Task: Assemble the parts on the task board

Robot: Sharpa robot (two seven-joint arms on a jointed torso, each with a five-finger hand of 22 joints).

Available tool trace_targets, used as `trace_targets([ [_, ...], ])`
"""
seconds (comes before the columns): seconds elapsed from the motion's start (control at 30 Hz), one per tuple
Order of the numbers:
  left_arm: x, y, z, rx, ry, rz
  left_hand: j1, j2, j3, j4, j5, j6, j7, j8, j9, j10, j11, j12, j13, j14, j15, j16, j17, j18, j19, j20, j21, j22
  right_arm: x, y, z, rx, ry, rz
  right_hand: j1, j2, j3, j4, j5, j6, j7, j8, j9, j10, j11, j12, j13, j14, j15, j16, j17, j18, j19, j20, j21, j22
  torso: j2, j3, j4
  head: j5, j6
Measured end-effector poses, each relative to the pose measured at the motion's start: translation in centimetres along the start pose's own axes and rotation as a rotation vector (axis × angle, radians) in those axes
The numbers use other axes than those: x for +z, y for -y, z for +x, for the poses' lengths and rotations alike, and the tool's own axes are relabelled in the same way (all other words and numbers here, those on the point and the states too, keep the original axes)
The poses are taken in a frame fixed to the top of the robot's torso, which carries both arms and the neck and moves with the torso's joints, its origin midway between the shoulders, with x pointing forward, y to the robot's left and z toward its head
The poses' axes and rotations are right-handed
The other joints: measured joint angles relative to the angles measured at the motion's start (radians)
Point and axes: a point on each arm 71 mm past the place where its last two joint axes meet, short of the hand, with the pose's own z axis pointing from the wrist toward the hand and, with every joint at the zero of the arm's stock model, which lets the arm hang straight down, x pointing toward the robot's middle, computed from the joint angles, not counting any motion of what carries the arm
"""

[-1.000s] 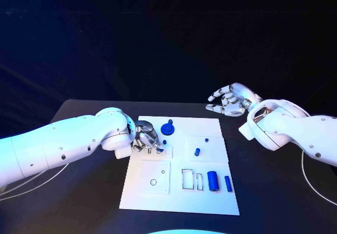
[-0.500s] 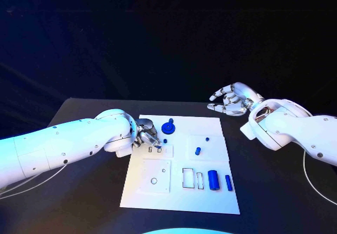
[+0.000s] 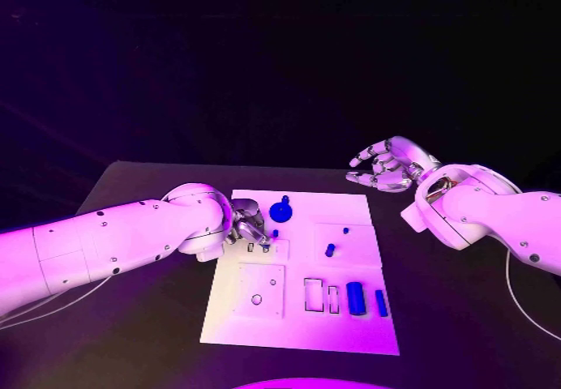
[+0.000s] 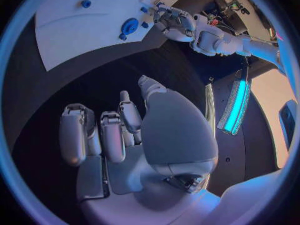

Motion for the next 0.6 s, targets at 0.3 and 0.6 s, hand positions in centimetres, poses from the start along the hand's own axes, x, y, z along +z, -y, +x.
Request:
trace_targets([
  [0.3, 0.15, 0.15, 0.15, 0.018, 0.004, -0.001, -0.008, 0.0, 0.0, 0.0, 0.005, 0.0, 0.0, 0.0, 0.004, 0.0, 0.0, -0.004, -0.008, 0.0, 0.0, 0.0, 0.001, 0.0, 0.0, 0.0, 0.0, 0.0, -0.02, -0.04, 0.04, 0.0, -0.002, 0.0, -0.004, -0.004, 0.0, 0.0, 0.0, 0.0, 0.0, 0.0, 0.0, 0.0, 0.0, 0.0, 0.0, 0.0, 0.0, 0.0, 0.0, 0.0, 0.0, 0.0, 0.0, 0.0, 0.0, -0.0004, 0.0001, -0.001, 0.002],
  [0.6, 0.28, 0.22, 0.22, 0.05, 0.017, -0.004, -0.016, 0.0, 0.0, 0.0, 0.009, 0.005, -0.005, 0.005, 0.004, -0.004, -0.004, -0.007, -0.016, 0.0, 0.0, 0.0, 0.001, 0.0, 0.004, -0.004, 0.0, 0.004, -0.09, -0.24, 0.19, 0.003, -0.007, -0.005, -0.004, -0.004, 0.0, 0.0, 0.0, 0.0, 0.0, 0.0, 0.0, 0.0, 0.0, 0.0, 0.0, 0.0, 0.0, 0.0, 0.0, 0.0, 0.0, 0.0, 0.0, 0.0, 0.0, -0.001, 0.0002, 0.0, 0.0],
])
